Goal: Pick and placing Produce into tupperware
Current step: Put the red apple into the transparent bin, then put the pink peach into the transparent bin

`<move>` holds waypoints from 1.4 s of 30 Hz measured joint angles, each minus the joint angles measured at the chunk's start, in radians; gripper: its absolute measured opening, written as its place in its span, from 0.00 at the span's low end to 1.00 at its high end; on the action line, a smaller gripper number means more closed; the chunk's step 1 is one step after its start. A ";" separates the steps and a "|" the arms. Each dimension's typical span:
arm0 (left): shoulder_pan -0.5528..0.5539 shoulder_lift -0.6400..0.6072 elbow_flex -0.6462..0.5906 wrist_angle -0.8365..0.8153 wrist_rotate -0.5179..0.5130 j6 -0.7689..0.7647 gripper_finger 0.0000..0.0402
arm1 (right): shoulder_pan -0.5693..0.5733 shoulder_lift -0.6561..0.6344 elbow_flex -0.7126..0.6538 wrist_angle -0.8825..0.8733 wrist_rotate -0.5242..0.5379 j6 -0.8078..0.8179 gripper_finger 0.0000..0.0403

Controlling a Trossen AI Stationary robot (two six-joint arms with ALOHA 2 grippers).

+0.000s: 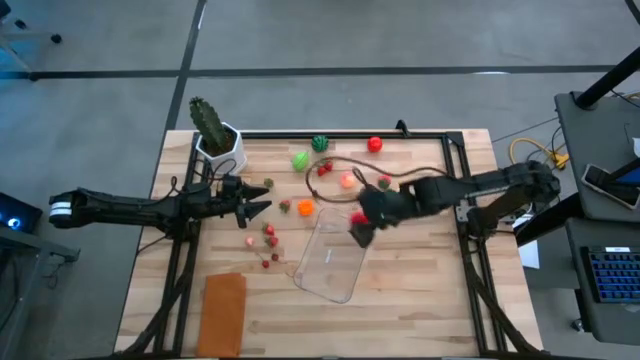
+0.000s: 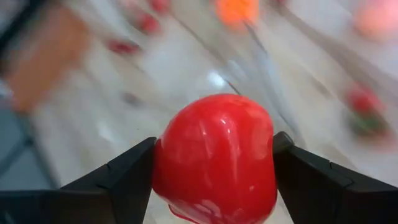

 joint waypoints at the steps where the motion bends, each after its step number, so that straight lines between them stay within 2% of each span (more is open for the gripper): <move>1: 0.000 0.000 0.000 0.001 0.000 0.000 0.69 | -0.021 0.014 0.005 0.036 -0.034 -0.026 0.71; 8: 0.000 0.001 0.000 0.003 0.000 0.001 0.69 | -0.083 0.162 0.017 0.040 -0.277 -0.110 0.71; 11: 0.000 -0.001 0.000 0.003 0.000 0.000 0.69 | -0.064 0.232 0.030 0.037 -0.318 -0.120 0.71; 16: 0.000 0.001 -0.001 0.001 0.000 0.001 0.69 | -0.052 0.295 0.094 0.039 -0.249 -0.129 0.73; 21: 0.000 -0.002 -0.003 0.003 0.021 0.001 0.69 | -0.041 0.303 0.154 0.033 -0.130 -0.141 0.81; 27: 0.000 0.000 -0.004 0.009 0.021 0.000 0.69 | -0.033 0.302 0.220 0.009 -0.036 0.003 0.93; 33: 0.000 0.000 -0.004 0.034 -0.004 -0.017 0.69 | -0.034 0.265 0.281 -0.009 0.059 0.088 0.94; 35: 0.000 0.004 -0.004 0.070 -0.005 -0.069 0.69 | -0.041 0.240 0.300 -0.016 0.100 0.075 0.94; 39: 0.000 0.015 -0.004 0.154 -0.038 -0.174 0.69 | -0.062 0.197 0.357 -0.109 0.115 0.024 0.94; 42: 0.003 0.029 0.001 0.251 -0.051 -0.180 0.69 | -0.064 0.170 0.406 -0.192 0.139 -0.030 0.94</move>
